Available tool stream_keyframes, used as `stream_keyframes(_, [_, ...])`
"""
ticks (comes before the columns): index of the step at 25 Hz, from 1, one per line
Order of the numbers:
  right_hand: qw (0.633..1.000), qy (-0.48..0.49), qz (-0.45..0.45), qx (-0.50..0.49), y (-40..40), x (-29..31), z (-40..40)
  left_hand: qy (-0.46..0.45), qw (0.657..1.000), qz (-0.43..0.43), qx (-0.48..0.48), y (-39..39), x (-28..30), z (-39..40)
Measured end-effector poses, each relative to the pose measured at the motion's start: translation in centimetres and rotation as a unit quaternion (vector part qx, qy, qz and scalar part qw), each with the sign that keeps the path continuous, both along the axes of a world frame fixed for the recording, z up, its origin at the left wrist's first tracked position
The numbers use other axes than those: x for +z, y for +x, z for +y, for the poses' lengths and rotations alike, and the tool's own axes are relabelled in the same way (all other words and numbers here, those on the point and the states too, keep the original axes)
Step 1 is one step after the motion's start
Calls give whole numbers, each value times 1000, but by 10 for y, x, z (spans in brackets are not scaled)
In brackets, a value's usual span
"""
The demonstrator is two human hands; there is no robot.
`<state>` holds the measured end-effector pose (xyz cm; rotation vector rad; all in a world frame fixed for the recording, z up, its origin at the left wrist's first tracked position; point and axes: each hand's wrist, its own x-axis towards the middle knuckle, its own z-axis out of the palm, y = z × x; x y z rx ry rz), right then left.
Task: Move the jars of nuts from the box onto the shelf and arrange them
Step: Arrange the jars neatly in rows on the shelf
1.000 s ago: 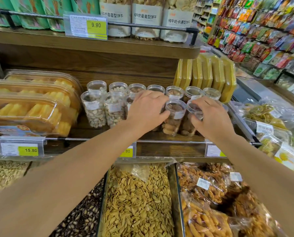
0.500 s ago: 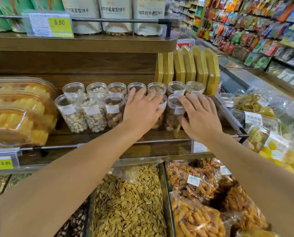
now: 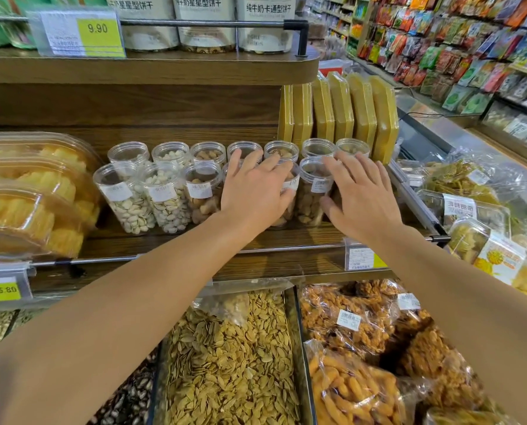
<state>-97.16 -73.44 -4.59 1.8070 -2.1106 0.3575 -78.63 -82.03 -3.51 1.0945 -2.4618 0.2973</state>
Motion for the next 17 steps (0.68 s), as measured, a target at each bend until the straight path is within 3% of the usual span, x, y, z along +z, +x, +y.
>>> stream_keyframes(5, [996,-33,-74,-22,-22,18,11,42,997,25,-53,-32,18,-3])
stream_keyframes(10, [997,10,-77,-3,-31,15,6,141,981,-117,-68,-60,39,-27])
stream_keyframes(13, [996,2,-93,9,-33,10,5,140,975,-163,-60,-61,34,-32])
stream_keyframes(17, [995,16,-103,-12,-36,12,-2,91,983,-138,-74,-55,31,-27])
